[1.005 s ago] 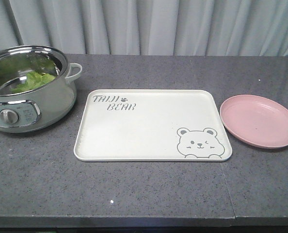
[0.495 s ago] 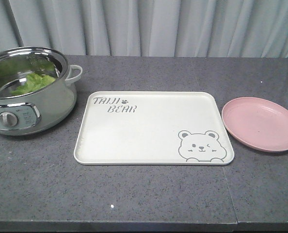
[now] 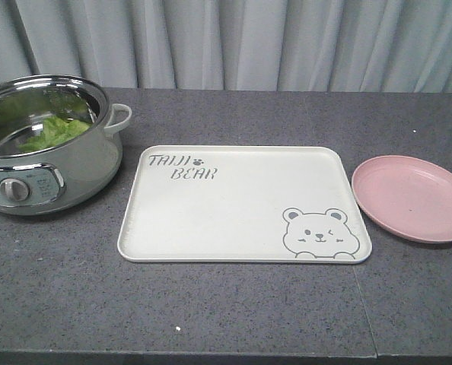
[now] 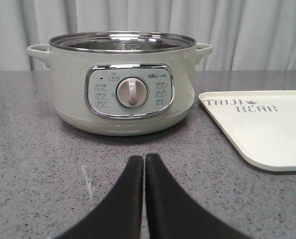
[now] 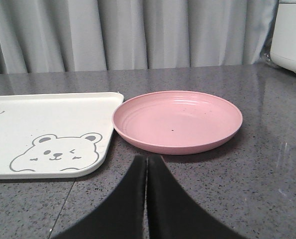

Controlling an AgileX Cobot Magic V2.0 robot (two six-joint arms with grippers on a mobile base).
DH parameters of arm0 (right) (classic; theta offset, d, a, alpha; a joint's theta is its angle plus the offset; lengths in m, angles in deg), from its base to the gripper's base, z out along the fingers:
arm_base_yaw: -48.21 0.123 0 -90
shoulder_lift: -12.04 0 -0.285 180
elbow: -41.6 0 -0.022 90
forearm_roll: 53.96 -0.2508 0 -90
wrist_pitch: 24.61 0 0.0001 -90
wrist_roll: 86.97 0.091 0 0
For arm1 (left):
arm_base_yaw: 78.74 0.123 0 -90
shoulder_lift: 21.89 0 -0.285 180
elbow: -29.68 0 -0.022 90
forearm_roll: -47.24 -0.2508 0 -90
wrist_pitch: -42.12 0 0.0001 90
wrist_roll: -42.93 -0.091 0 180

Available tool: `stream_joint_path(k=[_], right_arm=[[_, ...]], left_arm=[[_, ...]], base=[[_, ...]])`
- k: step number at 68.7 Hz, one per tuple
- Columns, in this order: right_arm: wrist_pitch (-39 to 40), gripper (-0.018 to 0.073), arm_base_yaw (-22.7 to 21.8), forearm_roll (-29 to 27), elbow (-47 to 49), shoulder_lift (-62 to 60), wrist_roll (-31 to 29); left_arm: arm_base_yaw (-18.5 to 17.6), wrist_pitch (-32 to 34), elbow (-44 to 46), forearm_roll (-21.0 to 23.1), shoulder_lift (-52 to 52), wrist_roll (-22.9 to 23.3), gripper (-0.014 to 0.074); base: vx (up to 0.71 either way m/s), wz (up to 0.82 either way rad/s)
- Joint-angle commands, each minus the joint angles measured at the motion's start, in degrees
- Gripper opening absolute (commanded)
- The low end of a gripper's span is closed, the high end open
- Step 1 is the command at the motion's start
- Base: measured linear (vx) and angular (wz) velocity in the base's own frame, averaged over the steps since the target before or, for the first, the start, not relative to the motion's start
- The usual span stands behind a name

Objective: Transfer vegetables to tray and serve

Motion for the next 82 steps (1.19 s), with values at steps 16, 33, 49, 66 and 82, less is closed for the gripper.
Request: stream_joint_path(k=[16, 33, 49, 66, 82], right_arm=[[4.5, -0.0003, -0.4, 0.5, -0.8, -0.1, -0.1], [4.5, -0.0003, -0.4, 0.5, -0.8, -0.1, -0.1], [4.5, -0.0003, -0.4, 0.5, -0.8, -0.1, -0.1], [4.5, -0.0003, -0.4, 0.5, -0.8, -0.1, -0.1], [4.5, -0.0003, -0.4, 0.5, -0.8, -0.1, -0.1]], left_arm=[[0.2, 4.4, -1.5, 0.2, -0.7, 0.4, -0.0006], [0.2, 4.4, -1.5, 0.2, -0.7, 0.4, -0.0006], [0.2, 4.4, -1.5, 0.2, -0.7, 0.4, -0.0006], [0.2, 4.4, -1.5, 0.2, -0.7, 0.4, -0.0006], [0.2, 4.4, -1.5, 0.2, -0.7, 0.4, -0.0006]], base=[[0.00, 0.00], [0.00, 0.00], [0.00, 0.00], [0.00, 0.00], [0.00, 0.00]])
